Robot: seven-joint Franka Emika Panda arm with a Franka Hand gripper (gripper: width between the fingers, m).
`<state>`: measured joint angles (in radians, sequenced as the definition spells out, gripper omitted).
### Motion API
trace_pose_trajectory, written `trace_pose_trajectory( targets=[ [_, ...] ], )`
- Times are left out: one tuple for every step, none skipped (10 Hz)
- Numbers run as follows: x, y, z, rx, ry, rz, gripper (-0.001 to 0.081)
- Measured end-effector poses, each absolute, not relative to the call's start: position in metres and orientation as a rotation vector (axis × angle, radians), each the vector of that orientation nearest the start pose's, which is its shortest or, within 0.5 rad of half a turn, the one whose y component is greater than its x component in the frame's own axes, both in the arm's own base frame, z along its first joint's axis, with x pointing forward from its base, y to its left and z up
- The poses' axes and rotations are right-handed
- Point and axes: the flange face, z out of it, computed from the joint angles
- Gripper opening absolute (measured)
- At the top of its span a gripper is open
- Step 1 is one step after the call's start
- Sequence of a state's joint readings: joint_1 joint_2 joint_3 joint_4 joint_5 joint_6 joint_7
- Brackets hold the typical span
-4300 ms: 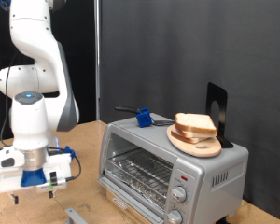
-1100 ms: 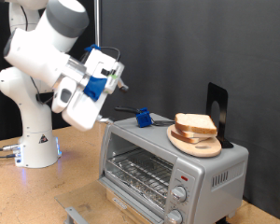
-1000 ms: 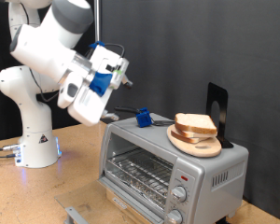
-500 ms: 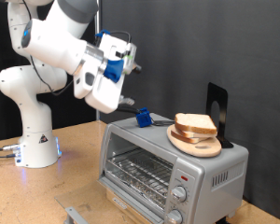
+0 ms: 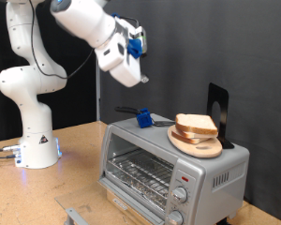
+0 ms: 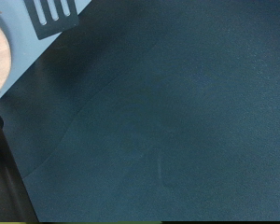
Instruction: Make a piece of toast with the oven
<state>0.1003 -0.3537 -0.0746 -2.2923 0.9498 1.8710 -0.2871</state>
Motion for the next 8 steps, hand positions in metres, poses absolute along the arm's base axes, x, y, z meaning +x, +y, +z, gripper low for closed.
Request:
trace_pose_trajectory(
  targets=[
    [0.447,0.070,0.513,-2.214,0.047,-0.047,0.0808],
    [0.444,0.073,0.511,-2.250,-0.016,-0.019,0.0808],
    [0.440,0.080,0.513,-2.334,-0.110,-0.007,0.0808],
    [0.436,0.092,0.519,-2.439,-0.204,-0.010,0.0808],
    [0.431,0.105,0.525,-2.552,-0.283,-0.028,0.0808],
    [0.425,0.117,0.533,-2.670,-0.349,-0.066,0.0808],
    [0.418,0.126,0.539,-2.775,-0.404,-0.087,0.0808],
    [0.415,0.127,0.543,-2.847,-0.424,-0.101,0.0808]
  ],
)
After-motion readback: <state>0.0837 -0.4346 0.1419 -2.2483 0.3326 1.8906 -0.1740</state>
